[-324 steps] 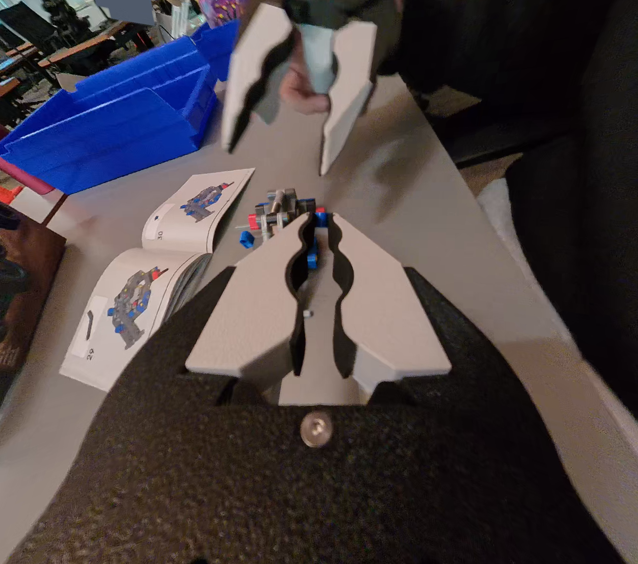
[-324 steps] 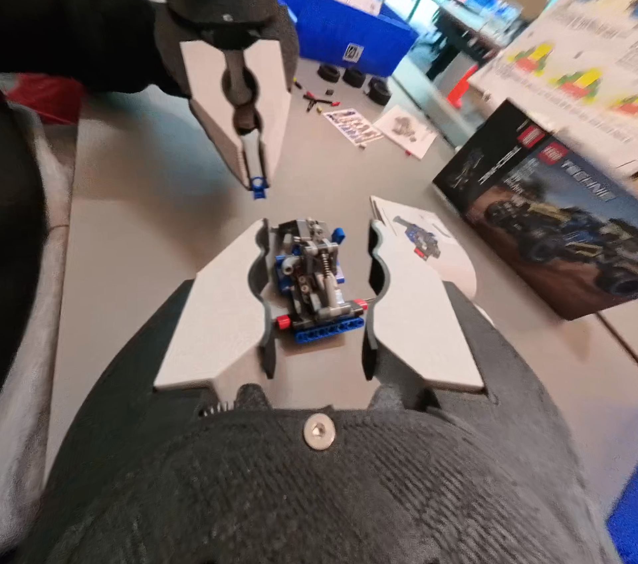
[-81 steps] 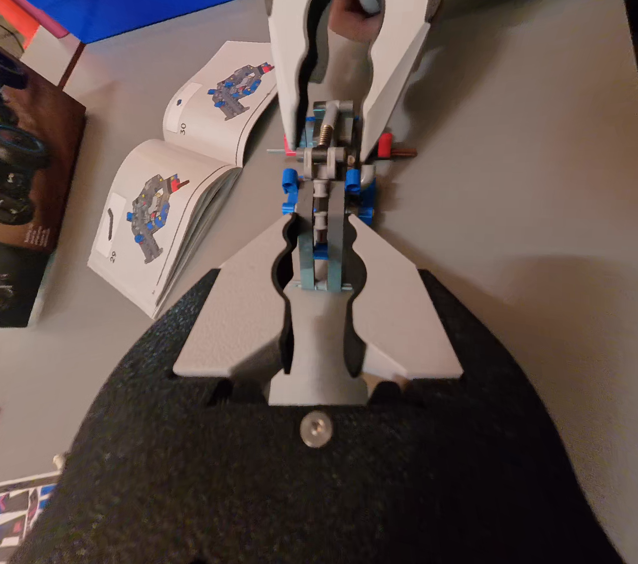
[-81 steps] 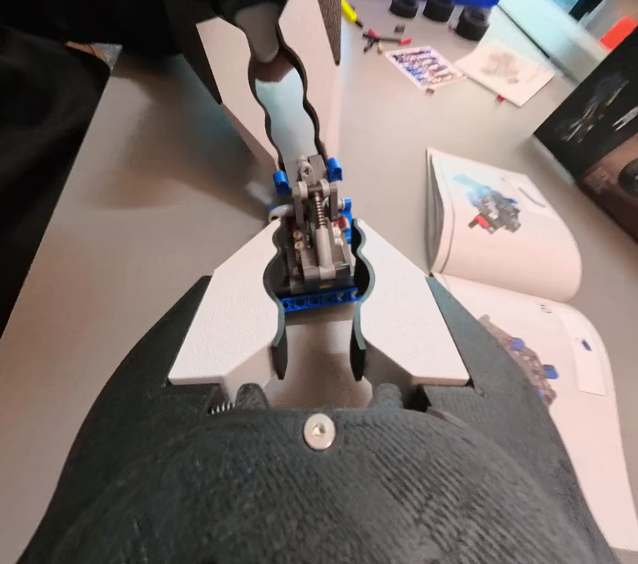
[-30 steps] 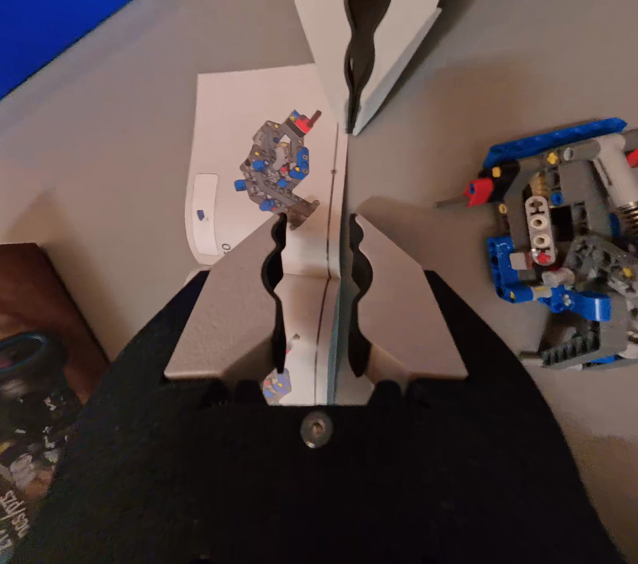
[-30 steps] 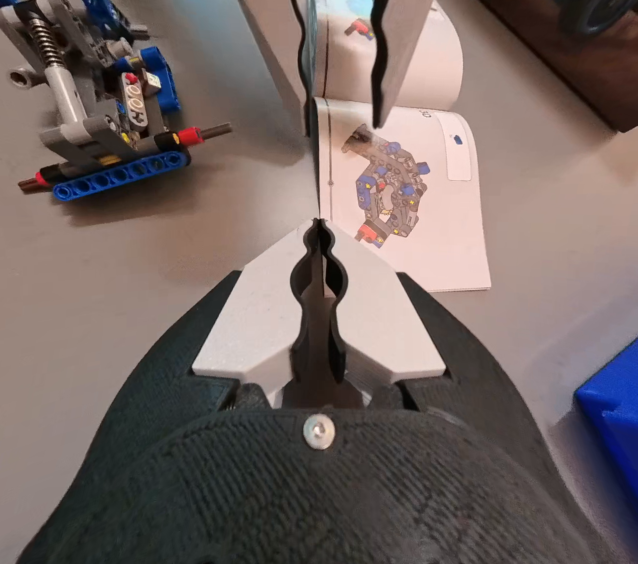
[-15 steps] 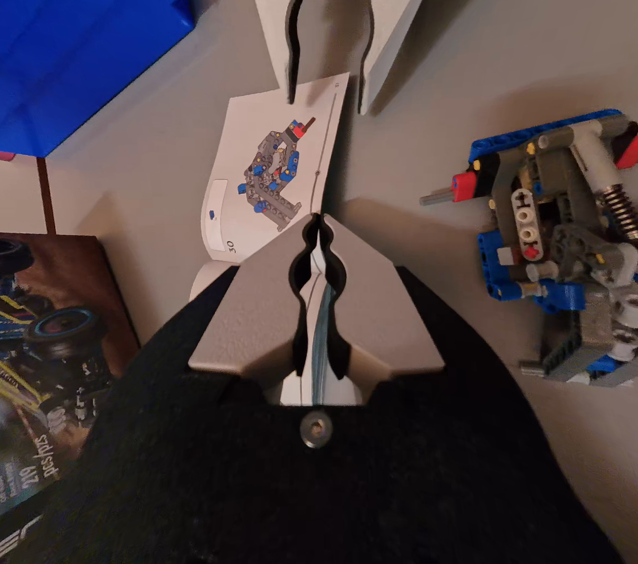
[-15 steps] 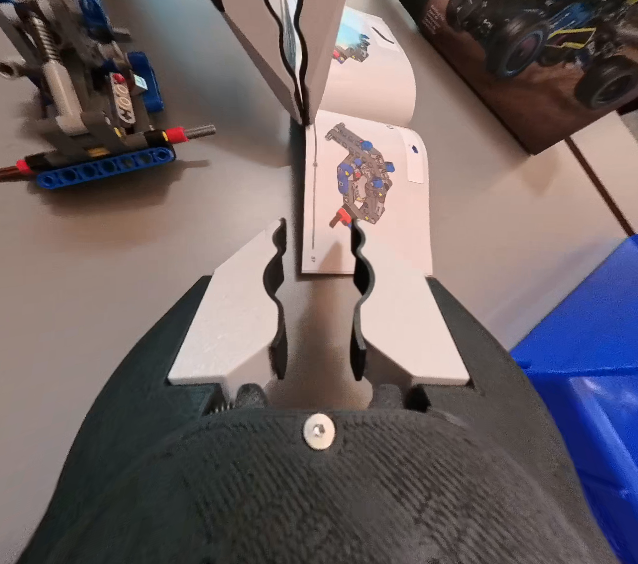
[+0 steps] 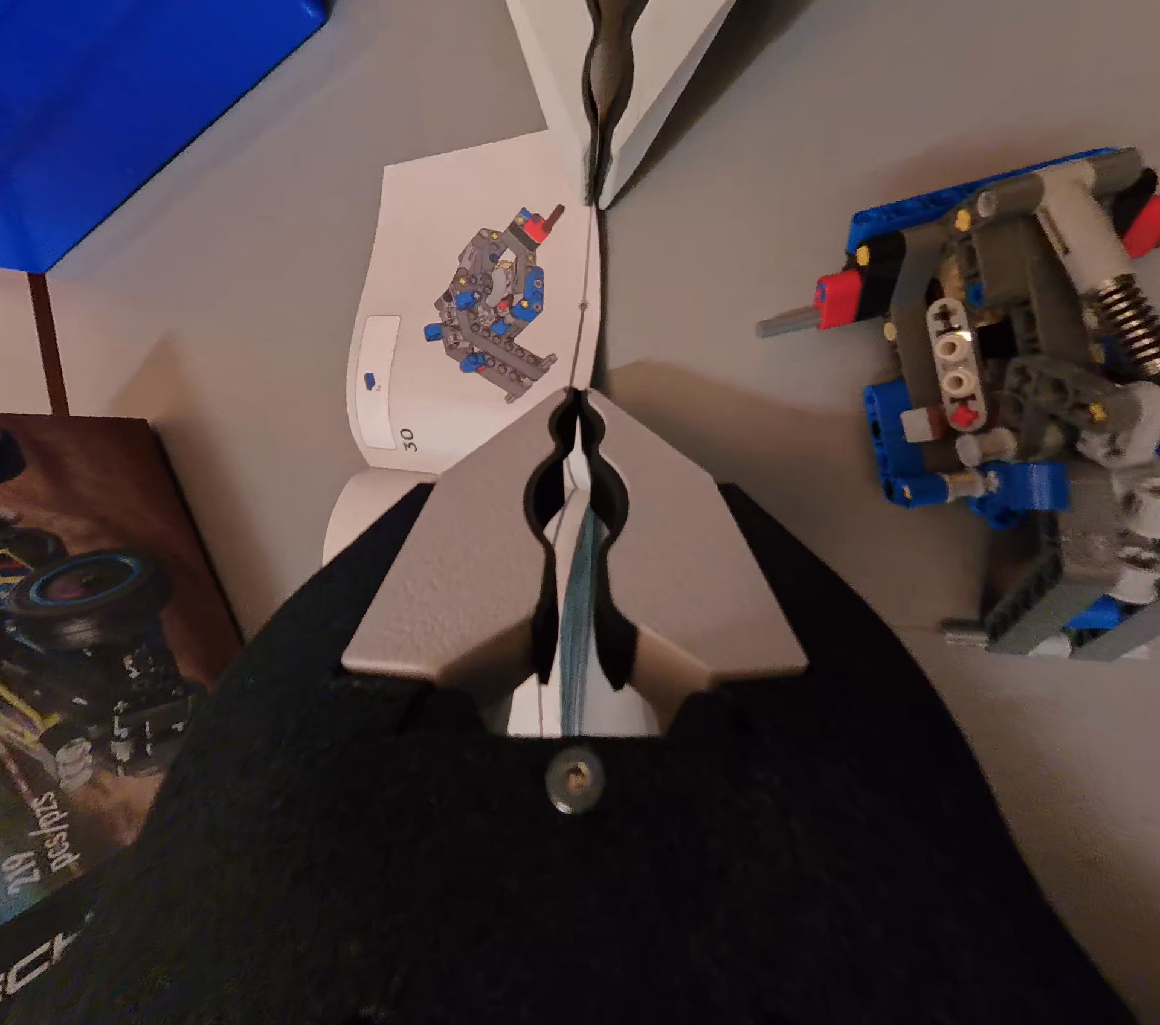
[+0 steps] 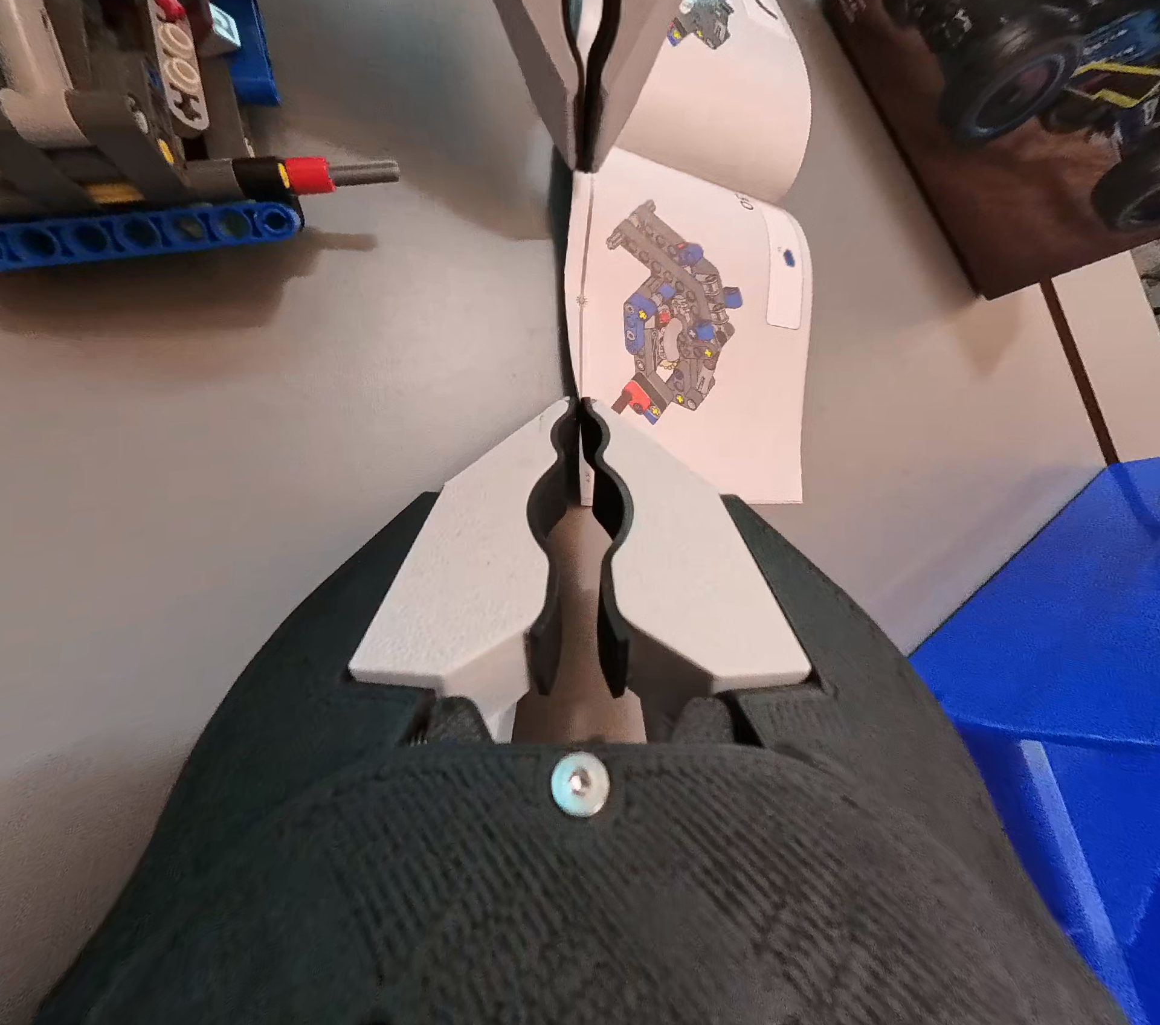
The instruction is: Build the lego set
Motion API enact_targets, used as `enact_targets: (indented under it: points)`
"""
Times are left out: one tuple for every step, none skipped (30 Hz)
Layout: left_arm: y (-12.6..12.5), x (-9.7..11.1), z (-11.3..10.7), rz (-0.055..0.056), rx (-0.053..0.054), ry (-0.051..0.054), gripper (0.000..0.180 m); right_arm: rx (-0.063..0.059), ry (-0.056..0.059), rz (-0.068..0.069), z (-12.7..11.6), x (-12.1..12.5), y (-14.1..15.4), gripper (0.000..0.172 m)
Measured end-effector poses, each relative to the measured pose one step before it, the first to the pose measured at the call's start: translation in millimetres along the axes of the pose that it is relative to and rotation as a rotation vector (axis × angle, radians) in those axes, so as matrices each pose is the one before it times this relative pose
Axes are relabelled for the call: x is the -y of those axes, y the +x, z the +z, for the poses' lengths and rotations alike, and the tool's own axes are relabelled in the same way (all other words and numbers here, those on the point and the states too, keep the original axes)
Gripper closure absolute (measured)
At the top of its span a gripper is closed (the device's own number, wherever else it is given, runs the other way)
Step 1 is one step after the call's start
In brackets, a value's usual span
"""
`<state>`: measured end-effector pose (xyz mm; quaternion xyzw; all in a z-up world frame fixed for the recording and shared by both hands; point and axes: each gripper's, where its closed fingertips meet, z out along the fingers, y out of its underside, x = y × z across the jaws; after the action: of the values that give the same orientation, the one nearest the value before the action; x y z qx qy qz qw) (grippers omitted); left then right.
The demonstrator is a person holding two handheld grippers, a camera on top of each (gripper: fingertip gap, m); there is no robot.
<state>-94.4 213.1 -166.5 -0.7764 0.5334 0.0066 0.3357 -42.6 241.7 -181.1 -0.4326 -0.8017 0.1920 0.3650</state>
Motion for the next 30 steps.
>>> enact_targets:
  points:
    - [-0.51,0.58,-0.65,-0.0041,0.0003,0.0045,0.18,0.0064,0.005,0.0057,-0.18,0.93,-0.53,0.172]
    - [-1.16,1.53,-0.67,-0.0043,0.0038,0.0081,0.18,0.0074,0.0073,0.004,-0.52,1.44,-0.69,0.172]
    - [-1.39,2.83,-0.31,-0.0071,0.006,0.0147,0.175,-0.0039,0.0154,-0.0008,-0.73,2.86,0.79,0.172]
    - [0.62,3.01,0.58,-0.0092,-0.0088,0.0143,0.167,-0.0131,0.0192,-0.0042,-0.76,3.66,1.76,0.172]
    - [2.46,2.12,1.51,-0.0092,-0.0226,0.007,0.163,-0.0117,0.0172,-0.0069,-0.72,3.64,1.68,0.172]
    - [0.77,1.61,2.17,-0.0107,-0.0129,0.0053,0.162,-0.0096,0.0142,-0.0087,-0.48,3.42,1.19,0.172]
    - [-0.6,1.37,1.91,-0.0094,-0.0038,0.0039,0.163,-0.0055,0.007,-0.0107,-0.11,2.49,0.47,0.172]
    - [-0.27,0.94,1.2,-0.006,-0.0061,0.0001,0.163,-0.0039,0.0,-0.0134,0.31,1.58,0.02,0.172]
    - [-0.26,0.53,0.41,-0.0049,-0.0056,-0.0033,0.163,-0.0013,-0.0037,-0.0144,1.02,0.66,-0.78,0.172]
    - [-0.98,0.48,0.02,-0.0056,-0.0004,-0.0042,0.163,-0.0022,-0.0064,-0.0154,1.62,0.16,-1.05,0.172]
    - [-1.2,0.53,0.07,-0.0049,0.0025,-0.0037,0.164,-0.0077,-0.0078,-0.0201,1.96,0.04,-0.42,0.172]
    - [-1.37,0.42,0.21,-0.0009,0.0049,-0.0039,0.167,-0.0157,-0.0042,-0.0213,1.82,0.92,0.62,0.172]
    - [-1.21,-0.6,0.02,0.007,0.0064,-0.0085,0.173,-0.01,-0.0047,-0.0174,1.38,0.85,0.17,0.172]
    - [-1.67,-2.25,0.04,0.0154,0.0107,-0.017,0.18,-0.0034,-0.0077,-0.0105,0.55,0.27,-0.18,0.172]
    - [-2.72,-3.34,-0.06,0.0114,0.0188,-0.0215,0.18,-0.0023,-0.0062,-0.0048,-0.09,-0.14,0.07,0.172]
    - [-0.98,-3.55,-0.14,0.001,0.0071,-0.0225,0.18,-0.0063,-0.0064,-0.003,-0.93,-0.88,0.75,0.172]
    - [1.62,-2.09,0.16,-0.0055,-0.0089,-0.0129,0.18,-0.005,-0.0041,-0.0003,-1.55,-1.15,0.69,0.172]
    - [-0.6,0.85,0.25,-0.0088,0.0068,0.0077,0.18,-0.0009,0.0015,0.0052,-1.67,-0.81,0.35,0.172]
    - [-2.35,2.19,0.03,-0.012,0.0201,0.0178,0.18,0.004,0.0026,0.0097,-1.74,-1.0,-0.42,0.172]
    - [0.93,0.84,-0.03,-0.0075,-0.0028,0.0079,0.18,0.0022,-0.0003,0.0101,-2.0,-1.7,0.08,0.172]
    - [1.49,0.2,-0.17,0.0014,-0.0081,0.0039,0.18,-0.0023,0.0042,0.0098,-2.03,-0.85,0.69,0.172]
    - [-3.38,1.17,-0.45,-0.0045,0.0224,0.0112,0.18,0.0044,0.0119,0.0116,-1.71,0.32,-0.28,0.172]
    - [-7.2,1.38,0.04,-0.0216,0.0395,0.0125,0.18,0.0074,0.0116,0.011,-0.86,0.6,-1.13,0.172]
    - [-6.79,-1.17,1.65,-0.0339,0.0278,-0.0012,0.173,-0.0009,-0.0014,0.0035,-0.18,-0.95,-0.07,0.172]
    - [-1.9,-5.63,3.33,-0.0339,-0.0066,-0.0247,0.18,-0.02,-0.0175,0.0056,-0.23,-3.31,3.45,0.172]
    - [4.96,-7.43,3.93,-0.0188,-0.0484,-0.0313,0.18,-0.0268,-0.0242,0.0138,-0.61,-4.4,5.41,0.172]
    - [4.96,-6.47,4.01,-0.0071,-0.041,-0.0209,0.18,-0.033,-0.0198,0.0242,-0.57,-4.37,6.97,0.172]
    - [0.0,-4.06,3.59,-0.002,-0.0011,-0.0046,0.18,-0.0386,-0.0198,0.0354,0.24,-4.93,7.86,0.172]
    - [-0.65,0.57,1.35,-0.0035,0.0061,0.0215,0.18,-0.0484,-0.0269,0.0396,1.02,-6.2,9.3,0.172]
    - [0.64,-0.23,0.14,-0.0083,-0.0071,0.0089,0.18,-0.0484,-0.0338,0.0329,1.55,-6.8,8.92,0.172]
